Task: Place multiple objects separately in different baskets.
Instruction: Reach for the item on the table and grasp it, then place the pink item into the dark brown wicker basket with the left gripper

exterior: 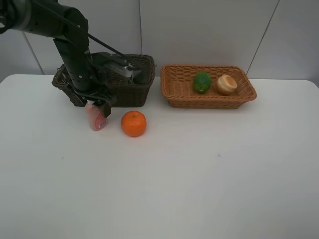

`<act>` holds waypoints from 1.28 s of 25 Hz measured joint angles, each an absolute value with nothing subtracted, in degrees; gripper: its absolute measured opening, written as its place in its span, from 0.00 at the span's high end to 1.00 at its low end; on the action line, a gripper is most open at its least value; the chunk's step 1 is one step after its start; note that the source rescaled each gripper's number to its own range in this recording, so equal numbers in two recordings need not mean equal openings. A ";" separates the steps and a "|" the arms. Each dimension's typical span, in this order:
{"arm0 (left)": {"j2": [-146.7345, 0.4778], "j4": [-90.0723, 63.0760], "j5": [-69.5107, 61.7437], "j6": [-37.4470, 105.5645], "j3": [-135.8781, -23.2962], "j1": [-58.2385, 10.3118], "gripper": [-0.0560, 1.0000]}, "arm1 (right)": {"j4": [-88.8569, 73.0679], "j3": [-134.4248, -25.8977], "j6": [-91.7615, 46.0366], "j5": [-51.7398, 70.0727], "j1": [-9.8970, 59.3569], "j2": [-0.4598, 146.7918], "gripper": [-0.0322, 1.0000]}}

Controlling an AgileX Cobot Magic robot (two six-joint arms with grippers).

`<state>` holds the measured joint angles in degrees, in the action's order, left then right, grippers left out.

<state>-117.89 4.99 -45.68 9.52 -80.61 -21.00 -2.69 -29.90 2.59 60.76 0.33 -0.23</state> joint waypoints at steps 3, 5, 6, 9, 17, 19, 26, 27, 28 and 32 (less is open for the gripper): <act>-118.94 4.99 -45.68 9.52 -80.61 -21.00 0.07 | -2.69 -29.90 2.59 60.76 0.33 -0.23 0.17; -119.28 4.99 -45.68 9.52 -80.61 -21.00 0.07 | -2.69 -29.90 2.59 60.76 0.33 -0.23 0.17; -119.28 4.99 -45.68 9.47 -80.61 -21.00 0.07 | -2.69 -29.90 2.59 60.76 0.33 -0.23 0.17; -119.28 4.99 -45.52 9.47 -80.61 -21.00 0.07 | -2.69 -29.90 2.59 60.76 0.33 -0.23 0.17; -119.28 4.81 -44.00 9.47 -80.61 -21.00 0.07 | -2.69 -29.90 2.59 60.76 0.33 -0.23 0.17; -119.28 4.81 -44.00 9.47 -80.61 -21.00 0.11 | -2.69 -29.90 2.59 60.76 0.33 -0.23 0.17; -119.28 4.79 -45.11 9.51 -80.61 -21.00 0.56 | -2.69 -29.90 2.59 60.76 0.33 -0.23 0.17; -119.28 4.79 -45.18 9.51 -80.61 -21.00 0.56 | -2.69 -29.90 2.59 60.76 0.33 -0.23 0.17; -119.28 4.79 -45.31 9.51 -80.61 -21.00 0.56 | -2.69 -29.90 2.59 60.76 0.33 -0.23 0.17; -119.28 4.74 -45.32 9.51 -80.61 -21.00 0.56 | -2.69 -29.90 2.59 60.76 0.33 -0.23 0.17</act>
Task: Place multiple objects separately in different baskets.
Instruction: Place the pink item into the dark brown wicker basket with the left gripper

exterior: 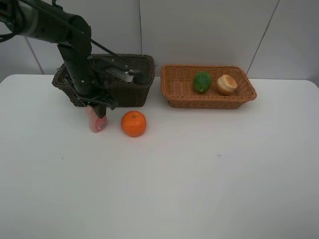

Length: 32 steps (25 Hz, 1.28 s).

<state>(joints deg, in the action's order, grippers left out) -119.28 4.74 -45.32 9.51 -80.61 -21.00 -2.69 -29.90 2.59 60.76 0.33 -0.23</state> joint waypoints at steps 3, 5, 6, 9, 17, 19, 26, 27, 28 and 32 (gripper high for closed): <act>-119.28 4.68 -45.32 9.51 -80.61 -21.00 0.56 | -2.69 -29.90 2.59 60.76 0.33 -0.23 0.17; -119.28 4.66 -45.32 9.51 -80.61 -21.00 0.56 | -2.69 -29.90 2.59 60.76 0.33 -0.23 0.17; -119.28 4.61 -45.32 9.51 -80.61 -21.00 0.56 | -2.69 -29.90 2.59 60.76 0.33 -0.23 0.17; -119.22 4.55 -45.78 9.51 -80.61 -21.00 0.56 | -2.69 -29.90 2.59 60.76 0.33 -0.23 0.17; -117.83 4.55 -47.41 9.51 -80.61 -21.00 0.56 | -2.69 -29.90 2.59 60.76 0.33 -0.23 0.17; -117.03 4.55 -48.97 9.51 -80.61 -21.06 0.56 | -2.69 -29.90 2.59 60.76 0.33 -0.23 0.17; -110.30 4.37 -54.51 9.51 -80.53 -23.06 0.56 | -2.69 -29.90 2.59 60.76 0.33 -0.23 0.17; -109.11 4.37 -54.62 9.51 -80.53 -23.52 0.56 | -2.69 -29.90 2.59 60.76 0.33 -0.23 0.17; -107.67 4.37 -54.64 9.51 -80.51 -23.75 0.56 | -2.69 -29.90 2.59 60.76 0.33 -0.23 0.17; -102.15 4.37 -54.51 9.51 -80.59 -24.77 0.56 | -2.69 -29.90 2.59 60.76 0.33 -0.23 0.17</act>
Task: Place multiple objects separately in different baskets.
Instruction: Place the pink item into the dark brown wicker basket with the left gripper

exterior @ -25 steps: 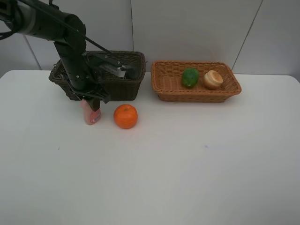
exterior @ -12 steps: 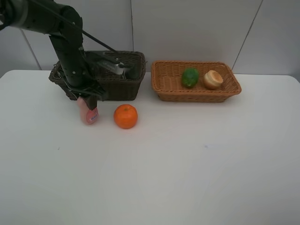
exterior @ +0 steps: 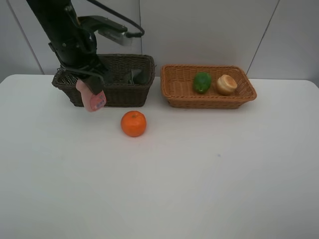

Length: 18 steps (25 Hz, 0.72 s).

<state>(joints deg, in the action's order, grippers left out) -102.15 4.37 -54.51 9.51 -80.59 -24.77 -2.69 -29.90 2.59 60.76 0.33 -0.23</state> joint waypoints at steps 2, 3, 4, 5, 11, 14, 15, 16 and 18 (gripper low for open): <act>-100.54 4.37 -54.59 9.51 -81.52 -24.89 0.56 | -2.69 -29.90 2.59 60.76 0.33 -0.23 0.17; -100.21 4.59 -54.79 9.44 -82.27 -24.89 0.56 | -2.69 -29.90 2.59 60.76 0.33 -0.23 0.17; -100.11 4.89 -54.92 9.17 -83.30 -24.89 0.56 | -2.69 -29.90 2.59 60.76 0.33 -0.23 0.17; -100.07 5.50 -54.92 8.43 -84.38 -24.89 0.56 | -2.69 -29.90 2.59 60.76 0.33 -0.23 0.17; -103.06 9.10 -53.49 2.10 -92.75 -23.19 0.56 | -2.69 -29.90 2.59 60.76 0.33 -0.23 0.17; -107.13 9.83 -53.26 -0.70 -98.15 -21.77 0.56 | -2.69 -29.90 2.59 60.76 0.33 -0.23 0.17; -108.40 9.89 -53.26 -1.28 -100.03 -21.51 0.56 | -2.69 -29.90 2.59 60.76 0.33 -0.23 0.17; -109.93 9.89 -53.38 -2.04 -101.80 -21.36 0.56 | -2.69 -29.90 2.59 60.76 0.33 -0.23 0.17; -112.57 9.42 -53.54 -3.23 -104.68 -21.39 0.56 | -2.69 -29.90 2.59 60.76 0.33 -0.23 0.17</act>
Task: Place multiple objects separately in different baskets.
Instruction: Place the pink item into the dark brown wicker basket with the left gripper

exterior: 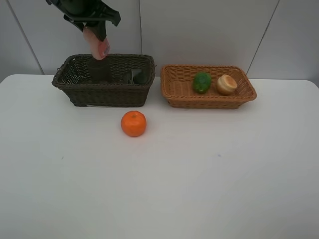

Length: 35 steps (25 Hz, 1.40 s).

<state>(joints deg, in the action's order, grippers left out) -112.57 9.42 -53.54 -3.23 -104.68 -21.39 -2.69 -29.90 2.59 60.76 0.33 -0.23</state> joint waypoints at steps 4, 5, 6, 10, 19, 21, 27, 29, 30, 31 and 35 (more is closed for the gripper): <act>-117.60 8.20 -53.73 -4.63 -108.74 -21.39 0.56 | -2.69 -29.90 2.59 60.76 0.33 -0.23 0.17; -118.80 8.08 -53.96 -4.93 -109.37 -21.39 0.56 | -2.69 -29.90 2.59 60.76 0.33 -0.23 0.17; -119.68 7.99 -54.01 -5.14 -109.71 -21.39 0.56 | -2.69 -29.90 2.59 60.76 0.33 -0.23 0.17; -122.51 8.38 -54.12 -6.10 -109.90 -21.39 0.56 | -2.69 -29.90 2.59 60.76 0.33 -0.23 0.17; -124.80 10.20 -51.18 -6.64 -110.06 -21.16 0.56 | -2.69 -29.90 2.59 60.76 0.33 -0.23 0.17; -124.80 10.42 -49.94 -6.65 -110.06 -21.09 0.56 | -2.69 -29.90 2.59 60.76 0.33 -0.23 0.17; -126.44 10.87 -46.84 -6.65 -110.12 -20.62 0.56 | -2.69 -29.90 2.59 60.76 0.33 -0.23 0.17; -127.13 11.14 -46.27 -6.65 -110.12 -20.41 0.56 | -2.69 -29.90 2.59 60.76 0.33 -0.23 0.17; -127.54 11.21 -45.69 -6.65 -110.12 -20.25 0.56 | -2.69 -29.90 2.59 60.76 0.33 -0.23 0.17; -127.86 11.27 -45.25 -6.65 -110.12 -20.12 0.56 | -2.69 -29.90 2.59 60.76 0.33 -0.23 0.17; -129.12 11.53 -44.86 -6.65 -110.12 -20.07 0.56 | -2.69 -29.90 2.59 60.76 0.33 -0.23 0.17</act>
